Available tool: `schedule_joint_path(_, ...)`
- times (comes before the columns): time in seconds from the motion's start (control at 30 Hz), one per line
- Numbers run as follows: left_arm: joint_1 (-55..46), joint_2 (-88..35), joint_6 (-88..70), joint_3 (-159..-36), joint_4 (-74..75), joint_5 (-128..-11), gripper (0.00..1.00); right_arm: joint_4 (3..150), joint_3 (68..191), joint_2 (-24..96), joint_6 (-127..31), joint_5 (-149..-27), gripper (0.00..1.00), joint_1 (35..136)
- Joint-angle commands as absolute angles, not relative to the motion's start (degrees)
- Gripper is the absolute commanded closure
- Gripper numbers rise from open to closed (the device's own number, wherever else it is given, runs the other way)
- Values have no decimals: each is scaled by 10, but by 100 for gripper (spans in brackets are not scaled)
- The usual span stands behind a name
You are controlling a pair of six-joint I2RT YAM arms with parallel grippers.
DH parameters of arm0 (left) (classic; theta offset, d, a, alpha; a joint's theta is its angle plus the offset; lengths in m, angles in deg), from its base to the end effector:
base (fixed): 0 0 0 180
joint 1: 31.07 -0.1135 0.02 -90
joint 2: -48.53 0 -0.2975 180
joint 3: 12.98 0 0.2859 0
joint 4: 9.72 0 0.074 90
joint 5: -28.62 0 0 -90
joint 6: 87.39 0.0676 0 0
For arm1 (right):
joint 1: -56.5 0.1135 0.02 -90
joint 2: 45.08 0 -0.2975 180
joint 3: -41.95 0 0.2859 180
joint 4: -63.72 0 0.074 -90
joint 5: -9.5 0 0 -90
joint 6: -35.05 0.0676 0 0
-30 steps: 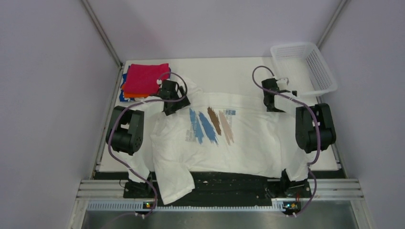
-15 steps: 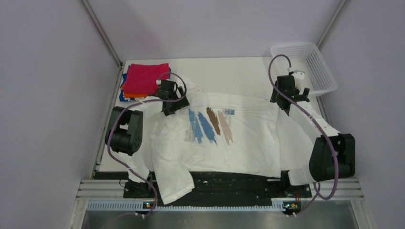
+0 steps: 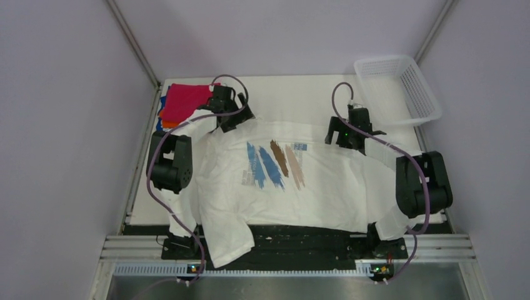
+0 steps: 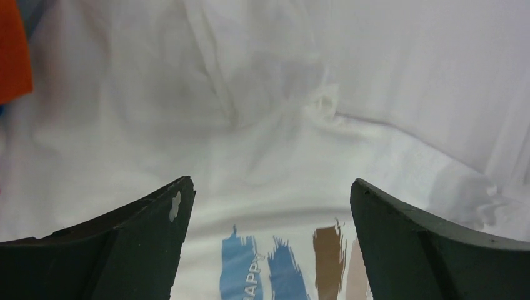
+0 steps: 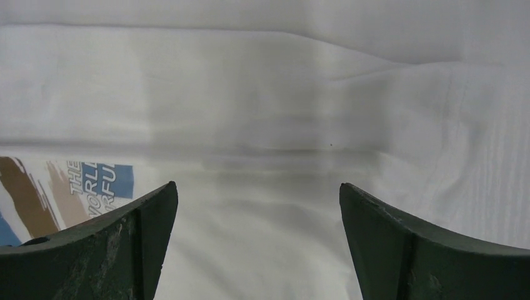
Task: Fold and stack the t-shirts
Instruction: Flatten out the tshirt
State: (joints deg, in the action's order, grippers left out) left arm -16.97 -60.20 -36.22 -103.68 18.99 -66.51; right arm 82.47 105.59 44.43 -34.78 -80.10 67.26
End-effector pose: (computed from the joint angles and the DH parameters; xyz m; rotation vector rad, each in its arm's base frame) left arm 0.4682 -0.1238 0.2038 -0.4824 2.4040 -0.5315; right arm 0.3690 0.0696 0.1868 0.1974 2.3559 0.2556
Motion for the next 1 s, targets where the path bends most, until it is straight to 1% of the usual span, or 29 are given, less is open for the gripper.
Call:
schedule_joint_path(0.0, -173, -662, -365, -1118, 201, -660, 1, 776, 1116, 501, -370, -799, 1, 672)
schedule_joint_path(0.1, -173, -698, -364, -1157, 199, -651, 7, 775, 1140, 536, -383, -769, 1, 667)
schedule_joint_path(0.2, -173, -729, -365, -1191, 208, -652, 17, 768, 1155, 567, -383, -774, 1, 658)
schedule_joint_path(0.3, -173, -749, -367, -1208, 214, -641, 22, 764, 1162, 586, -383, -778, 1, 655)
schedule_joint_path(0.43, -173, -769, -367, -1227, 217, -631, 31, 763, 1163, 598, -384, -786, 1, 654)
schedule_joint_path(0.57, -173, -786, -372, -1246, 215, -639, 47, 764, 1166, 601, -386, -789, 1, 655)
schedule_joint_path(0.67, -173, -793, -376, -1255, 211, -644, 52, 764, 1165, 600, -388, -792, 1, 654)
schedule_joint_path(0.77, -173, -798, -375, -1266, 212, -641, 65, 765, 1165, 600, -390, -793, 1, 655)
schedule_joint_path(0.8, -173, -800, -376, -1269, 210, -639, 73, 765, 1165, 599, -391, -793, 1, 654)
schedule_joint_path(0.87, -173, -804, -375, -1281, 209, -637, 94, 765, 1165, 599, -391, -792, 1, 654)
schedule_joint_path(0.9, -173, -806, -374, -1290, 211, -638, 100, 766, 1165, 599, -391, -793, 1, 654)
schedule_joint_path(0.97, -173, -809, -374, -1305, 211, -640, 100, 768, 1166, 599, -391, -793, 1, 654)
